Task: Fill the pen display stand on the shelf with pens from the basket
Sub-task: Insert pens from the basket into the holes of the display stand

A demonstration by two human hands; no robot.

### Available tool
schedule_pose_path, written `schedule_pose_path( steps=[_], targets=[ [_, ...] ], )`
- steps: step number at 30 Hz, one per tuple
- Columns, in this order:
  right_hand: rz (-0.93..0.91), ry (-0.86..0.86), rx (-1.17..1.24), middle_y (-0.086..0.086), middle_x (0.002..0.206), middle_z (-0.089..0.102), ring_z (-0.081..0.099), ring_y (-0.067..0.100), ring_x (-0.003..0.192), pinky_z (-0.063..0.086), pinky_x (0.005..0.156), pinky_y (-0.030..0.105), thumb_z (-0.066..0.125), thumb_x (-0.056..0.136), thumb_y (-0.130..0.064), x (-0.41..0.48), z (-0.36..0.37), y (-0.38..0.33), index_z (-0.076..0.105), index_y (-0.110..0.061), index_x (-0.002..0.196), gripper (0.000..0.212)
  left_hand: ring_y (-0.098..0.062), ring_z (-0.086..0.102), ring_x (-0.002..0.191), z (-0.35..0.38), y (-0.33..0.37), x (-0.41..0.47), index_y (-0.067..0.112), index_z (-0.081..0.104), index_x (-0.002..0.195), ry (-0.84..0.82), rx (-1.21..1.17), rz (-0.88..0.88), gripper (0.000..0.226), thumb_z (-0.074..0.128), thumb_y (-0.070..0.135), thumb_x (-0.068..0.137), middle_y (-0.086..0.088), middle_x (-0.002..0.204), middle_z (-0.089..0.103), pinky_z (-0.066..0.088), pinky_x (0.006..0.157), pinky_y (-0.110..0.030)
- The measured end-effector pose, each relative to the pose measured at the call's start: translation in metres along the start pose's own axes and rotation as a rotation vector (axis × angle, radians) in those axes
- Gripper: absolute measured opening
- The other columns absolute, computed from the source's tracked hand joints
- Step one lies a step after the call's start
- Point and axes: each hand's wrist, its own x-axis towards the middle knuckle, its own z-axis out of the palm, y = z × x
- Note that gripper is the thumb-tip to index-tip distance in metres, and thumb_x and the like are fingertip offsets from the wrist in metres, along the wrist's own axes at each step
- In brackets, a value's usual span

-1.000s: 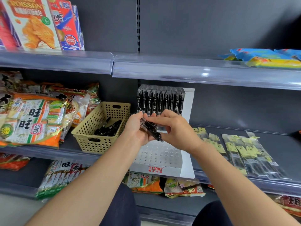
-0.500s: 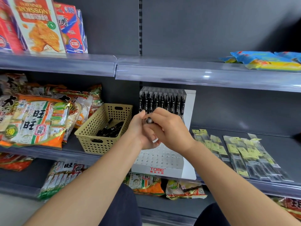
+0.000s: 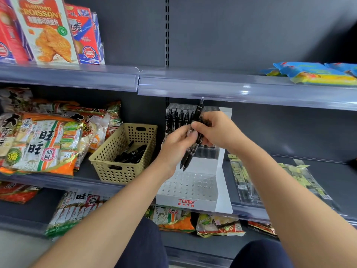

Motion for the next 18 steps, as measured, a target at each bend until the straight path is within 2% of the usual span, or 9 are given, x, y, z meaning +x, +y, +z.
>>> schedule_pose_path(
  steps=[2,3,6,8,10,13,15,18],
  targets=[
    [0.031,-0.017,0.030,0.008,0.061,0.066,0.056,0.007,0.042,0.048,0.046,0.022,0.057,0.095,-0.026,-0.001,0.000,0.002,0.065,-0.005,0.087,0.023,0.001,0.065,0.096,0.003,0.000,-0.001,0.017,0.062,0.118,0.026,0.117,0.049,0.026,0.053,0.008,0.096,0.008,0.103,0.071,0.049,0.084,-0.015],
    [0.041,-0.019,0.053,0.011,0.064,0.067,0.057,0.010,0.044,0.048,0.046,0.023,0.058,0.095,-0.025,-0.002,0.001,0.004,0.064,-0.004,0.089,0.023,-0.005,0.068,0.091,0.004,0.001,-0.001,0.014,0.065,0.112,0.036,0.148,0.055,0.023,0.052,0.004,0.095,0.004,0.097,0.073,0.051,0.084,-0.021],
    [0.117,0.026,0.299,0.016,0.077,0.068,0.058,0.017,0.050,0.049,0.046,0.023,0.066,0.090,-0.021,-0.005,0.006,0.012,0.057,-0.009,0.105,0.022,-0.019,0.071,0.083,0.005,-0.001,-0.001,0.011,0.068,0.099,0.044,0.137,0.027,0.020,0.051,0.002,0.095,-0.004,0.090,0.075,0.055,0.084,-0.036],
    [0.212,0.003,0.547,0.015,0.080,0.063,0.059,0.017,0.052,0.051,0.047,0.022,0.069,0.086,-0.013,-0.008,0.008,0.018,0.054,-0.008,0.115,0.034,-0.017,0.071,0.078,0.006,-0.004,0.000,0.013,0.068,0.096,0.078,0.111,0.005,0.019,0.052,0.003,0.095,-0.002,0.086,0.074,0.056,0.077,-0.034],
    [0.250,-0.038,0.716,0.014,0.078,0.062,0.061,0.018,0.054,0.055,0.052,0.024,0.067,0.084,0.001,-0.011,0.008,0.023,0.053,-0.001,0.115,0.033,-0.014,0.070,0.074,0.007,-0.006,0.000,0.012,0.067,0.099,0.091,0.068,-0.021,0.018,0.052,0.004,0.095,-0.002,0.085,0.074,0.055,0.071,-0.029],
    [0.265,-0.028,0.722,0.011,0.075,0.063,0.061,0.016,0.054,0.056,0.053,0.024,0.067,0.082,0.006,-0.013,0.009,0.027,0.058,-0.001,0.102,0.023,-0.014,0.070,0.075,0.009,-0.009,-0.002,0.010,0.067,0.102,0.077,0.033,-0.060,0.017,0.051,0.006,0.097,-0.003,0.087,0.073,0.056,0.070,-0.029],
    [0.253,0.031,0.684,0.008,0.074,0.063,0.060,0.014,0.055,0.054,0.052,0.021,0.067,0.084,0.003,-0.013,0.008,0.027,0.062,-0.001,0.105,0.022,-0.015,0.070,0.074,0.011,-0.010,-0.003,0.008,0.066,0.102,0.071,0.018,-0.084,0.016,0.050,0.007,0.098,-0.004,0.087,0.072,0.056,0.071,-0.032],
    [0.214,0.100,0.655,0.009,0.085,0.065,0.055,0.013,0.061,0.051,0.056,0.018,0.064,0.088,-0.001,-0.012,0.005,0.028,0.064,-0.004,0.113,0.025,-0.018,0.068,0.072,0.014,-0.012,-0.004,0.010,0.063,0.100,0.045,-0.017,-0.132,0.016,0.047,0.006,0.099,-0.004,0.087,0.072,0.056,0.064,-0.031]
  ],
)
